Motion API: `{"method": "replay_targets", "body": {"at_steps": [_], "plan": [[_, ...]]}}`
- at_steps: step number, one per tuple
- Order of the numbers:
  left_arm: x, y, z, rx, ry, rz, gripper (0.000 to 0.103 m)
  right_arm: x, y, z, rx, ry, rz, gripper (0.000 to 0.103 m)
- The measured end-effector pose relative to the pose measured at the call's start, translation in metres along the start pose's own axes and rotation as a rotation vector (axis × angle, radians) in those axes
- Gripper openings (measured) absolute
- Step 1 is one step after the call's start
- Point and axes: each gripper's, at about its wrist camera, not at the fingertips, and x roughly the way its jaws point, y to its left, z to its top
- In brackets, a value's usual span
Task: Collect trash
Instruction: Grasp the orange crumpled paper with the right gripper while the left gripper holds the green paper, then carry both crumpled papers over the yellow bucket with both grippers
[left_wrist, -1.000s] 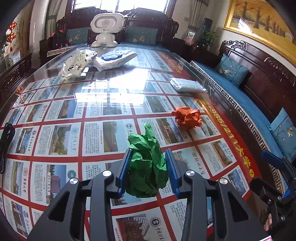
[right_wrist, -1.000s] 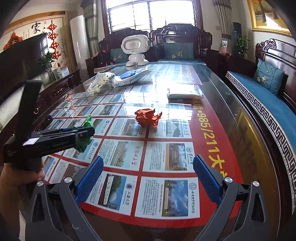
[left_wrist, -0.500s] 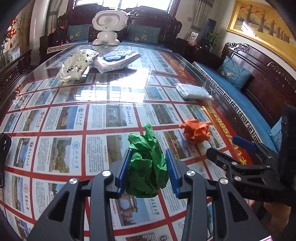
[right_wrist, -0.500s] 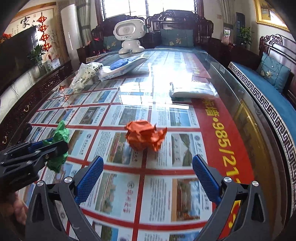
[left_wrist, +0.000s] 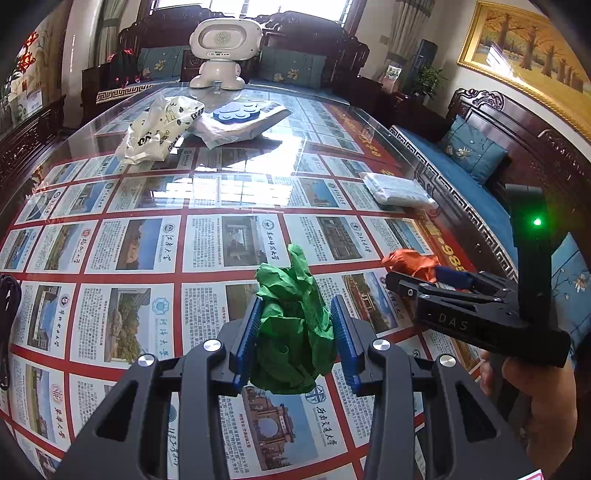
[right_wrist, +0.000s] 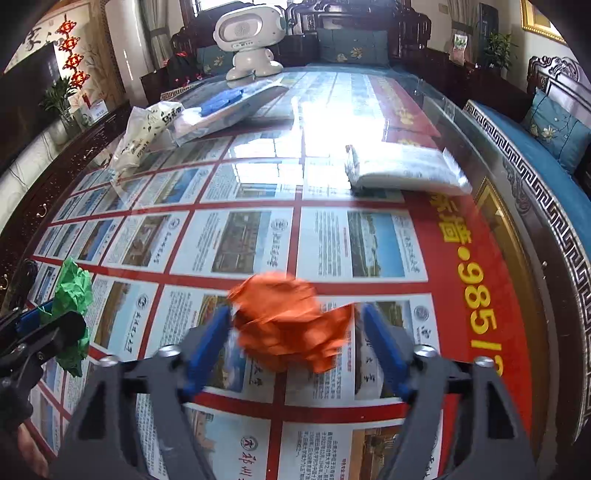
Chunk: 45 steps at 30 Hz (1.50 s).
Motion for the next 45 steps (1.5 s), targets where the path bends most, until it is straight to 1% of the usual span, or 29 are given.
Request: {"method": "replay_targets", "body": {"at_steps": [1,3,6,13,16,21,25,27,29,32,34,37,40,41,45], "plan": [[0.000,0.000,-0.001,-0.001,0.002,-0.003,0.039,-0.001,-0.002,-0.003,0.007,-0.003,0.011,0.055],[-0.001,0.000,-0.003,-0.004,0.003,-0.002,0.040,-0.010,-0.004,-0.009,0.007,-0.031,0.026,0.046],[-0.005,-0.002,-0.006,-0.016,0.002,-0.020,0.039,-0.029,-0.006,-0.016,0.004,-0.062,0.057,0.043],[-0.034,-0.020,-0.016,0.019,-0.020,-0.044,0.039,-0.086,-0.007,-0.048,-0.003,-0.124,0.104,0.043],[-0.052,-0.024,-0.026,0.035,-0.024,-0.046,0.040,-0.113,-0.003,-0.068,-0.017,-0.141,0.123,0.043],[-0.088,-0.038,-0.058,0.084,-0.031,-0.054,0.040,-0.166,0.006,-0.107,-0.051,-0.187,0.144,0.043],[-0.112,-0.055,-0.090,0.126,-0.019,-0.080,0.040,-0.201,0.016,-0.140,-0.076,-0.205,0.154,0.043],[-0.127,-0.066,-0.108,0.147,-0.024,-0.097,0.040,-0.218,0.021,-0.159,-0.091,-0.208,0.172,0.043],[-0.145,-0.075,-0.129,0.169,-0.033,-0.117,0.040,-0.236,0.027,-0.183,-0.112,-0.215,0.162,0.043],[-0.166,-0.083,-0.157,0.214,-0.034,-0.117,0.040,-0.257,0.033,-0.215,-0.130,-0.224,0.166,0.043],[-0.177,-0.086,-0.176,0.226,-0.023,-0.129,0.040,-0.275,0.036,-0.242,-0.151,-0.227,0.157,0.043],[-0.195,-0.091,-0.213,0.248,-0.001,-0.144,0.040,-0.293,0.038,-0.277,-0.156,-0.220,0.142,0.043],[-0.208,-0.097,-0.248,0.256,0.022,-0.171,0.040,-0.301,0.043,-0.312,-0.155,-0.191,0.158,0.044],[-0.212,-0.099,-0.264,0.257,0.035,-0.181,0.040,-0.302,0.045,-0.320,-0.155,-0.181,0.162,0.044],[-0.215,-0.104,-0.313,0.277,0.096,-0.203,0.040,-0.304,0.046,-0.364,-0.147,-0.134,0.156,0.044]]}}
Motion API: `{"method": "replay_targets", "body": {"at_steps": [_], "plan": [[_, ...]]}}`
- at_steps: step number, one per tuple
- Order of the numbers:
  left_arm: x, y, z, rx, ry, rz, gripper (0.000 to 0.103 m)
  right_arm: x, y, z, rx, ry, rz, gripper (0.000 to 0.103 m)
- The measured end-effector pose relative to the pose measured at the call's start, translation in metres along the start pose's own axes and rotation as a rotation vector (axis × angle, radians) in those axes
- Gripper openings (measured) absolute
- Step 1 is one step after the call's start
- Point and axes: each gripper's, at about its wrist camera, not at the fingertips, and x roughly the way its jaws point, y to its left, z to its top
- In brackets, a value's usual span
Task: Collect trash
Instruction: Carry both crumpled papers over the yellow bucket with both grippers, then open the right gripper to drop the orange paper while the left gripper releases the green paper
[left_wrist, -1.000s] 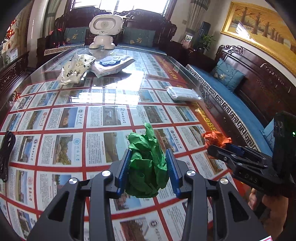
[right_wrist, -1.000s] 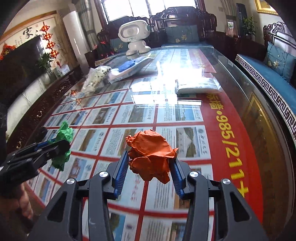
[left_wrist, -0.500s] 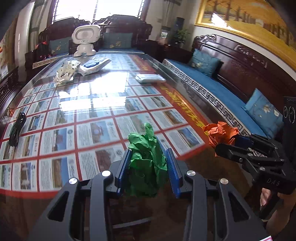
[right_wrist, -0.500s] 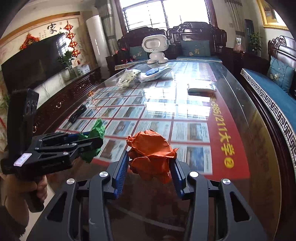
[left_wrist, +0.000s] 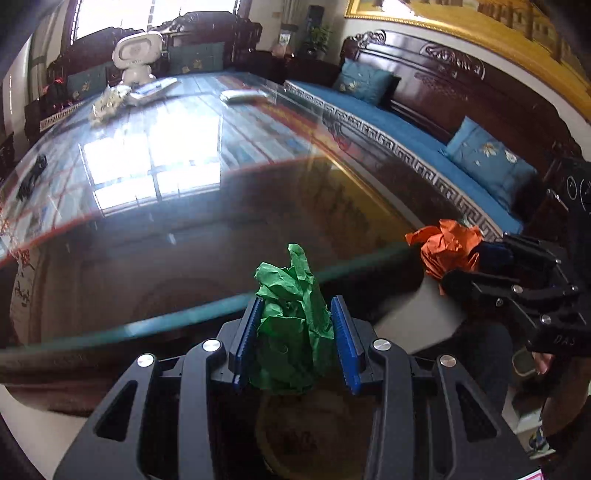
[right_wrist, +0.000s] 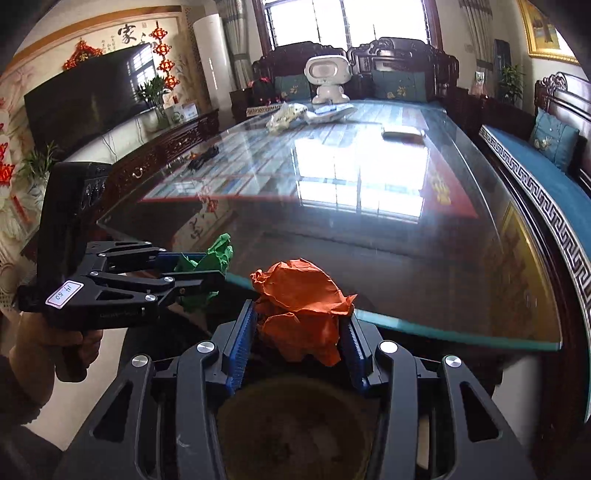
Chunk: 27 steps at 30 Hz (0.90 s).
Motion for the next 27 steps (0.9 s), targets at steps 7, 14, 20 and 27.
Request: {"method": "replay_targets", "body": {"at_steps": [7,14,20,27], "plan": [[0.020,-0.013,-0.075,-0.038,0.109,-0.053,0.040,0.010,0.002,-0.072,0.069,0.120,-0.020,0.044],[0.041,-0.020,-0.125,-0.040,0.179,-0.061,0.040,0.029,0.004,-0.114,0.107,0.185,-0.046,0.044],[0.055,-0.016,-0.147,-0.055,0.221,-0.057,0.040,0.049,0.007,-0.128,0.097,0.247,-0.058,0.045],[0.070,-0.015,-0.148,-0.064,0.255,-0.056,0.040,0.066,0.012,-0.142,0.074,0.310,-0.051,0.061]]}}
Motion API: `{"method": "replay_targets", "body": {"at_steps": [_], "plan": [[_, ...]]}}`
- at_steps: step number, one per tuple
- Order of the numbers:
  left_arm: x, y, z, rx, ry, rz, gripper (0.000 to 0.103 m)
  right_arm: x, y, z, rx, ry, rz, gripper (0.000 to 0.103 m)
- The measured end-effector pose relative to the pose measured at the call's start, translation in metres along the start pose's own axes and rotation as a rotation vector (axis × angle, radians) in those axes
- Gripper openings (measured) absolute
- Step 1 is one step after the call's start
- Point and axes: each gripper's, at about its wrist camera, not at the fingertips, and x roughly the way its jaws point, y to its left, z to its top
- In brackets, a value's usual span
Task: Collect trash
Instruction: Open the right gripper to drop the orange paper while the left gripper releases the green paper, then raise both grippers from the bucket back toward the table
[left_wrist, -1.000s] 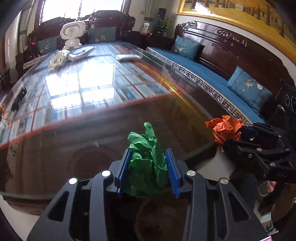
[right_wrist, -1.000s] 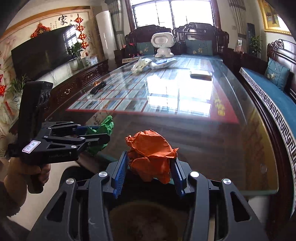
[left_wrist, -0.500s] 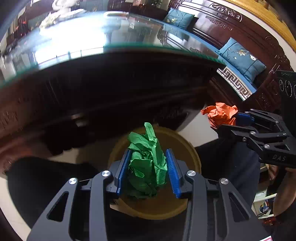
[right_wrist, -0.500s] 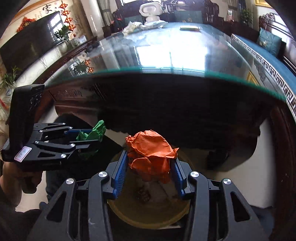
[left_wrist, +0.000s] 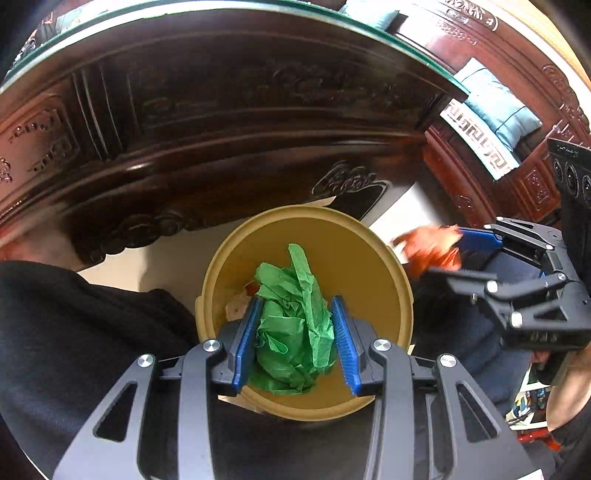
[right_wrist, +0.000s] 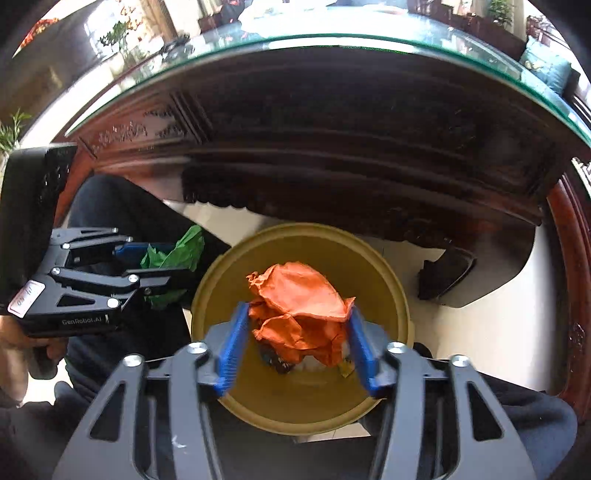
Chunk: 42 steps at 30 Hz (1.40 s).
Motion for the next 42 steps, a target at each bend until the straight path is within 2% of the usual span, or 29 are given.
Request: {"method": "replay_targets", "body": {"at_steps": [7,19,28,30,34,42], "plan": [[0.009,-0.001,0.003,0.002,0.027,0.000,0.040,0.008,0.001,-0.005,-0.008,0.015,-0.003,0.063],[0.031,-0.017,0.015,0.039,0.067,-0.010,0.040,-0.002,-0.015,-0.009,0.000,0.003,-0.037,0.064],[0.068,-0.028,0.021,0.042,0.138,-0.018,0.040,-0.009,-0.029,-0.014,0.001,0.005,-0.060,0.065],[0.072,-0.031,0.021,0.054,0.147,-0.018,0.045,-0.009,-0.032,-0.015,0.002,0.008,-0.063,0.065],[0.077,-0.035,0.022,0.054,0.158,-0.030,0.065,-0.009,-0.036,-0.016,0.008,0.014,-0.065,0.065],[0.074,-0.032,0.022,0.047,0.151,-0.021,0.066,-0.005,-0.034,-0.015,0.008,0.023,-0.067,0.065]]}}
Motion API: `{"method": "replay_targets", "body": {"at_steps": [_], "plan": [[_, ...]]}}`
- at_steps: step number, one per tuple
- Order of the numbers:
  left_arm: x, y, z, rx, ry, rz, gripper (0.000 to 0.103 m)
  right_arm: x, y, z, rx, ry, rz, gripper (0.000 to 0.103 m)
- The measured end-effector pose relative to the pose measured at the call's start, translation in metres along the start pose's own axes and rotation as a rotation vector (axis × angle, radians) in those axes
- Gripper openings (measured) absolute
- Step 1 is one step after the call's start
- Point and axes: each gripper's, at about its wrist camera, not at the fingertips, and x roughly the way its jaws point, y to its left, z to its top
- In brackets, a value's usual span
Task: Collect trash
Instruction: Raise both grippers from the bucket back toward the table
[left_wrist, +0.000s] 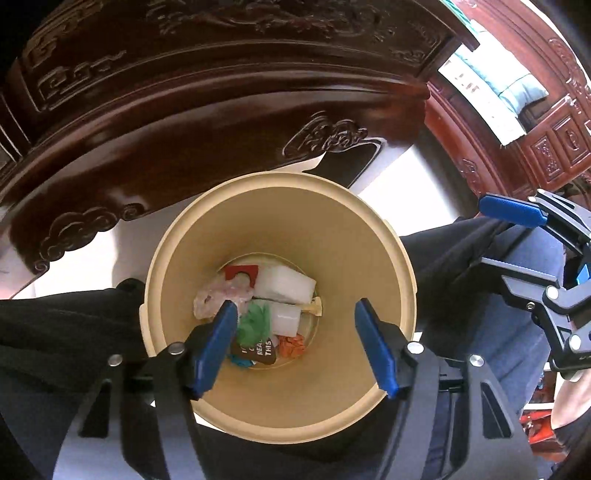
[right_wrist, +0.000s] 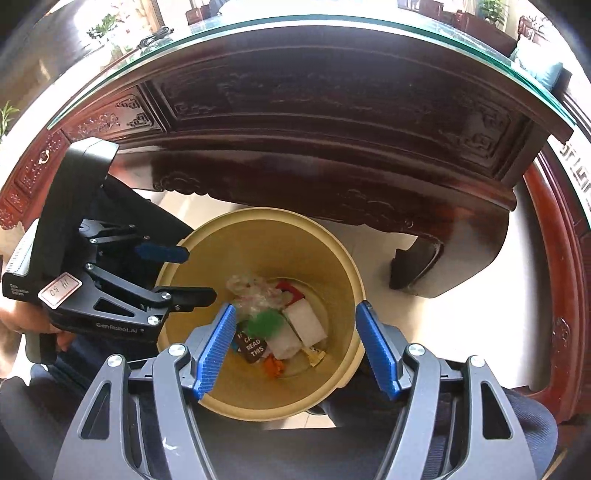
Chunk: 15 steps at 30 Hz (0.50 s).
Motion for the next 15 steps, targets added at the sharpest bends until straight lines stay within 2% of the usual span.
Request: {"method": "replay_targets", "body": {"at_steps": [7,11,15], "plan": [[-0.018,0.006,-0.004,-0.017,-0.037,-0.001,0.066,-0.005,0.009,0.003,-0.017,-0.007,-0.006,0.065],[-0.048,0.009,-0.003,-0.025,-0.108,0.008,0.066,-0.021,0.018,0.015,-0.041,-0.046,-0.012,0.065],[-0.096,0.017,0.003,-0.037,-0.226,0.062,0.068,-0.050,0.025,0.036,-0.053,-0.150,-0.021,0.065]]}}
